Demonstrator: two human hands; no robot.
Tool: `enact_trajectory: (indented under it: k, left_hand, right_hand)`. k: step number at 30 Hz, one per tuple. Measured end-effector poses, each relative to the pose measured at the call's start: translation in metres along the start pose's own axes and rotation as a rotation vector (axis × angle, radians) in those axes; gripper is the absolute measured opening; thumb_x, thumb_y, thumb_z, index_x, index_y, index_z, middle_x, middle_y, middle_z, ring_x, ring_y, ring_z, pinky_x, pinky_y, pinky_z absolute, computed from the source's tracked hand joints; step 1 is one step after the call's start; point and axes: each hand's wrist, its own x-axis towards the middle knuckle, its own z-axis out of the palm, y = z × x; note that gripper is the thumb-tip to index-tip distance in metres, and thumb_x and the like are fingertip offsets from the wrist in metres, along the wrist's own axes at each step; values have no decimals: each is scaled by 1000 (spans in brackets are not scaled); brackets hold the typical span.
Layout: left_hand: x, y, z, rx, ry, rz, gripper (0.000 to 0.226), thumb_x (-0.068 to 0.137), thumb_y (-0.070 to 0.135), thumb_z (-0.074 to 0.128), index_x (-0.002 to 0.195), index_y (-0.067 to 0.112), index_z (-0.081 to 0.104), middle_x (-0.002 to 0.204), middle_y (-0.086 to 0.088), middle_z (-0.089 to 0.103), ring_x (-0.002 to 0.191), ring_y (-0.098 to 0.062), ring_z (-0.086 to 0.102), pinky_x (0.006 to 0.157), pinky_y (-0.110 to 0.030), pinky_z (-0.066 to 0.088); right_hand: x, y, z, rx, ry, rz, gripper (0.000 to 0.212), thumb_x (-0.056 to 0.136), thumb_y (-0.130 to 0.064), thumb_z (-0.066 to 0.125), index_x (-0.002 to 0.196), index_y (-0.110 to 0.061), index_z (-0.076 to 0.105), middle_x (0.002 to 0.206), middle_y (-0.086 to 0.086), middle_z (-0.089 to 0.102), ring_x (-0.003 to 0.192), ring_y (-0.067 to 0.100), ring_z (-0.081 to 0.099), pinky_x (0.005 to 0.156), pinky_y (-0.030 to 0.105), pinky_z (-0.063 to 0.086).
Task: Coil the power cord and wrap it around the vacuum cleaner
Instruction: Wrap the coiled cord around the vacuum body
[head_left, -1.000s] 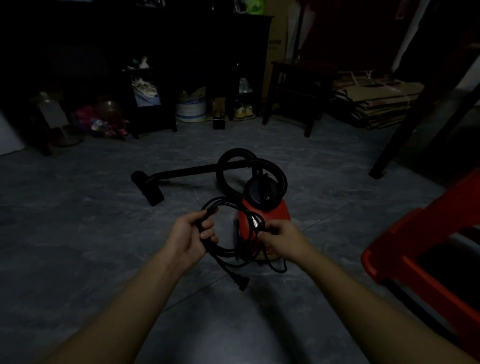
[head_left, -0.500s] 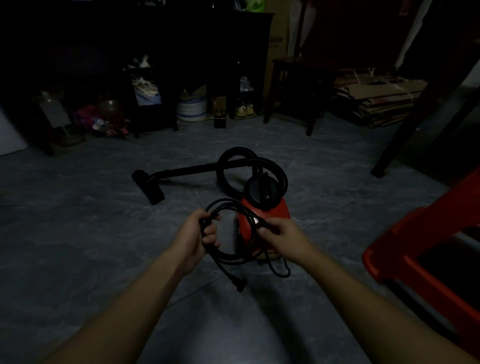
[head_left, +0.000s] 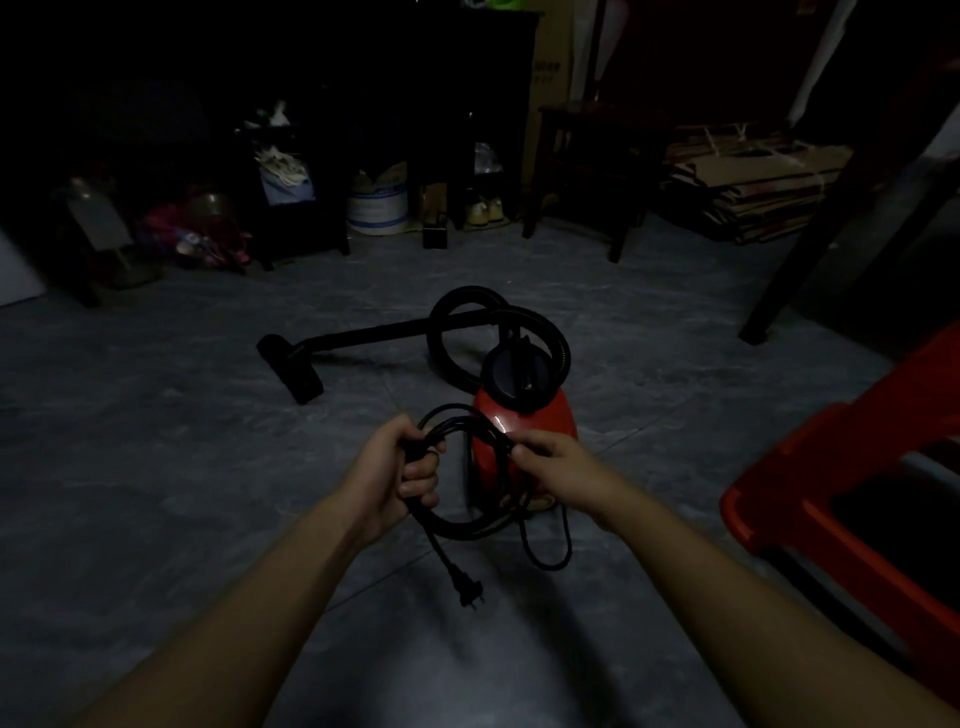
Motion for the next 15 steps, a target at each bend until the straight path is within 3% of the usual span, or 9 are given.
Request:
enact_trajectory:
  k: [3, 7, 11, 15]
  left_hand:
    - [1, -4, 0, 11, -17, 0, 23, 75, 27, 42, 74, 7, 54, 46, 3, 21, 35, -11, 17, 47, -26, 27]
    - [2, -10, 3, 74, 47, 1, 28, 87, 26, 36, 80, 5, 54, 50, 0, 26, 39, -14, 23, 51, -30, 34]
    - [4, -13, 7, 292, 138, 2, 23, 93, 26, 50, 85, 6, 59, 56, -6, 43, 45, -19, 44, 55, -31, 48]
    - [5, -13, 1, 489, 226, 143, 13, 86, 21, 74, 93, 11, 69, 79, -9, 70, 63, -23, 67, 57, -28, 53]
  right_hand:
    - [0, 2, -2, -12, -18, 24, 23, 102, -16, 52, 118, -9, 67, 106, 10, 72, 85, 9, 65, 67, 12, 52]
    - [2, 4, -4, -22, -1, 23, 21, 100, -21, 56, 103, -5, 69, 102, 22, 72, 85, 24, 66, 80, 39, 57]
    - [5, 7, -5, -86, 28, 2, 26, 97, -27, 58, 92, -2, 67, 80, 10, 64, 73, 21, 58, 69, 38, 47]
    - [6, 6, -6, -155, 40, -20, 25, 97, -27, 58, 92, -5, 67, 80, 12, 65, 71, 21, 59, 68, 38, 49]
